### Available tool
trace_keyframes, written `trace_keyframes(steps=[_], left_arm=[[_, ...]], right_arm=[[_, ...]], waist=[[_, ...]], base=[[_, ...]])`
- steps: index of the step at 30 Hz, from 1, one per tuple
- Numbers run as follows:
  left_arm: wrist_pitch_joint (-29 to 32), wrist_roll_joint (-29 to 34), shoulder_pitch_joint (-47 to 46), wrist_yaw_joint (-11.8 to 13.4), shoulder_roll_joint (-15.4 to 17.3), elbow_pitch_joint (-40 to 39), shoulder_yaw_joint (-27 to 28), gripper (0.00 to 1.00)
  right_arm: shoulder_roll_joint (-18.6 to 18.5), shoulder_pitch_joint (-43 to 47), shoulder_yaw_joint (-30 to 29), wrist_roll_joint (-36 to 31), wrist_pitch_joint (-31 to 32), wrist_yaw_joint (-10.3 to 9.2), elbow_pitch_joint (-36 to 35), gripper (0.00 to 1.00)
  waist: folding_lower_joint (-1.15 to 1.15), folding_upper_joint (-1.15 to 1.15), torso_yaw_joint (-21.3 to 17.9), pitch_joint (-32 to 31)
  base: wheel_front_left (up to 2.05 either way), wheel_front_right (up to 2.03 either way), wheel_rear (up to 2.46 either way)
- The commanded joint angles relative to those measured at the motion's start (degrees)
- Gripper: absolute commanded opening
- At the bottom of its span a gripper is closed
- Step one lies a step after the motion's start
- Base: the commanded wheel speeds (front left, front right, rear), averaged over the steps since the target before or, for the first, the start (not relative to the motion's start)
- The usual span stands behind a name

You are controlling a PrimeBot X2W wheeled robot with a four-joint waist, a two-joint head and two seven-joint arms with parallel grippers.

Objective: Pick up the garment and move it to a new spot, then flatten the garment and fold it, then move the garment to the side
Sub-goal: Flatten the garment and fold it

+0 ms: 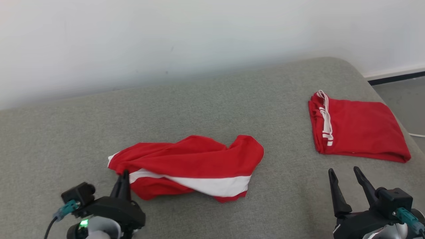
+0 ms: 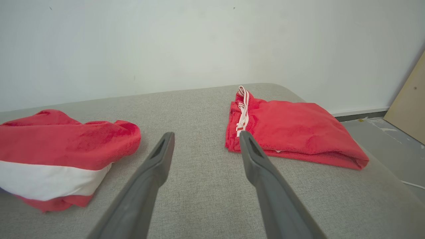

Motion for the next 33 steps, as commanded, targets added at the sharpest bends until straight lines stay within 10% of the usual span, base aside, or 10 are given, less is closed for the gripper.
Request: trace_keyframes(steps=[1, 12, 13, 14, 15, 33], left_arm=[[-0.18, -0.03, 0.74, 0.35, 0.44, -0.23, 0.43, 0.00], [-0.33, 2.35, 3.70, 4.01, 1.27, 1.83, 1.57, 0.00], [-0.33, 2.41, 3.79, 3.58, 1.27, 1.84, 1.40, 0.36], [-0.34, 2.40, 3.87, 3.12, 1.24, 1.74, 1.12, 0.47], [-0.34, 2.36, 3.98, 2.78, 1.21, 1.75, 0.95, 1.00], [-0.61, 16.19, 17.38, -0.33, 2.68, -18.40, 9.77, 1.00]], right_arm=[[0.01, 0.18, 0.13, 0.06, 0.00, -0.16, -0.15, 1.00], [-0.34, -0.75, 1.03, 0.29, 0.19, -0.16, 0.05, 1.00], [-0.36, -0.68, 0.99, 0.32, 0.18, -0.16, 0.06, 1.00], [-0.34, -0.56, 0.93, 0.31, 0.19, -0.16, 0.01, 1.00], [-0.29, -0.42, 0.85, 0.23, 0.22, -0.16, -0.07, 1.00], [-0.55, 1.69, -0.70, 0.06, 0.34, -0.16, -0.63, 1.00]], waist=[[0.00, 0.00, 0.83, -0.28], [0.00, 0.00, 1.18, -0.66], [0.00, 0.00, 1.19, -0.68], [0.00, 0.00, 1.21, -0.72], [0.00, 0.00, 1.25, -0.77], [0.00, 0.00, 5.16, -3.36]], base=[[0.00, 0.00, 0.00], [0.00, 0.00, 0.00], [0.00, 0.00, 0.00], [0.00, 0.00, 0.00], [0.00, 0.00, 0.00], [0.00, 0.00, 0.00]])
